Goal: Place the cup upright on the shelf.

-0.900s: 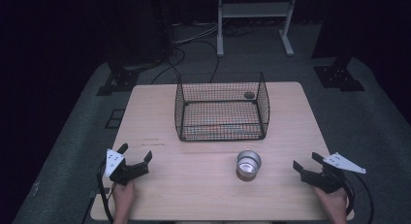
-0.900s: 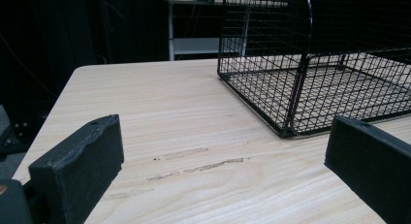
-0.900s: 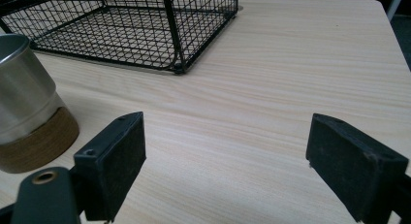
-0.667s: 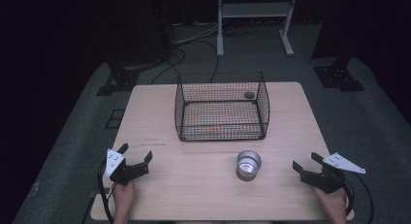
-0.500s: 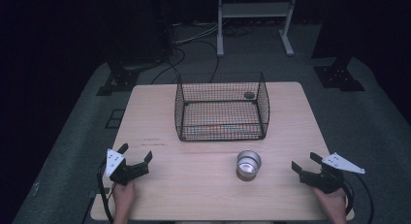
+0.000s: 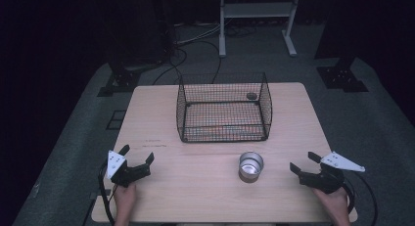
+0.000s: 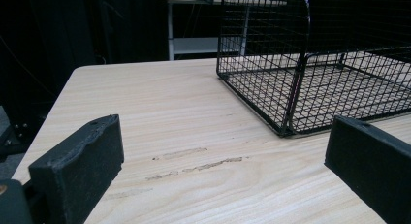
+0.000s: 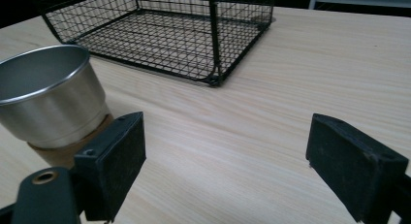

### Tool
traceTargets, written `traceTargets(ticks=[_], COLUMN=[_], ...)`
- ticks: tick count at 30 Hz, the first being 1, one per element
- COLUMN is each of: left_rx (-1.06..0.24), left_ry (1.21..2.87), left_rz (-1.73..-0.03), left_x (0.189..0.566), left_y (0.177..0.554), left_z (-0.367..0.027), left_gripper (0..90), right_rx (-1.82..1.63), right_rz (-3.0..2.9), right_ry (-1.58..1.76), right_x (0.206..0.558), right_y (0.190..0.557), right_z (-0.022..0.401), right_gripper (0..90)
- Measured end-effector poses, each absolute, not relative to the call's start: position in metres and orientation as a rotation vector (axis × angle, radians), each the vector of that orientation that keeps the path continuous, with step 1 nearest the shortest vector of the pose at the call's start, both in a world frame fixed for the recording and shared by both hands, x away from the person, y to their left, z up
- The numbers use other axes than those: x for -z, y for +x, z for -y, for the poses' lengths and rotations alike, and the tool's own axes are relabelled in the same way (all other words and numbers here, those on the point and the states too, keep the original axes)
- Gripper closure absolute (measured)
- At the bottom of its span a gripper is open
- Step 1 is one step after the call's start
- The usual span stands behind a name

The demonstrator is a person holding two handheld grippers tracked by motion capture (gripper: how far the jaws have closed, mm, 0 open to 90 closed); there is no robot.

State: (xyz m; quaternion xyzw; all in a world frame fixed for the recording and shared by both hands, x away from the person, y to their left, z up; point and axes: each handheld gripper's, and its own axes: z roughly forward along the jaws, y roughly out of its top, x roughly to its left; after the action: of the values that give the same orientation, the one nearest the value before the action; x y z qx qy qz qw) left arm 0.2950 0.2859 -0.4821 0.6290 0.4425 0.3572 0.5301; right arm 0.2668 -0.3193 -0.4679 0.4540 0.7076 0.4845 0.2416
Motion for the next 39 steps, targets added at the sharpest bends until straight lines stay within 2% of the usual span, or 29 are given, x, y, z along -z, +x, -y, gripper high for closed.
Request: traceTargets(ticks=[16,39], left_rx=[-0.853,-0.851], left_ry=[1.505,1.500], left_rz=[-1.057,-1.060], left_x=[0.482,0.482], left_y=[0.295,0.295], left_z=[-0.286,-0.286], left_gripper=[0.0,0.0], right_rx=[-1.351,-1.364], right_rz=[-1.992,-2.140], right_ry=[1.143,1.025], right_x=[0.445,0.439], right_y=[0.260,0.255], right_z=[0.303,0.262], right_gripper=[13.5,12.6])
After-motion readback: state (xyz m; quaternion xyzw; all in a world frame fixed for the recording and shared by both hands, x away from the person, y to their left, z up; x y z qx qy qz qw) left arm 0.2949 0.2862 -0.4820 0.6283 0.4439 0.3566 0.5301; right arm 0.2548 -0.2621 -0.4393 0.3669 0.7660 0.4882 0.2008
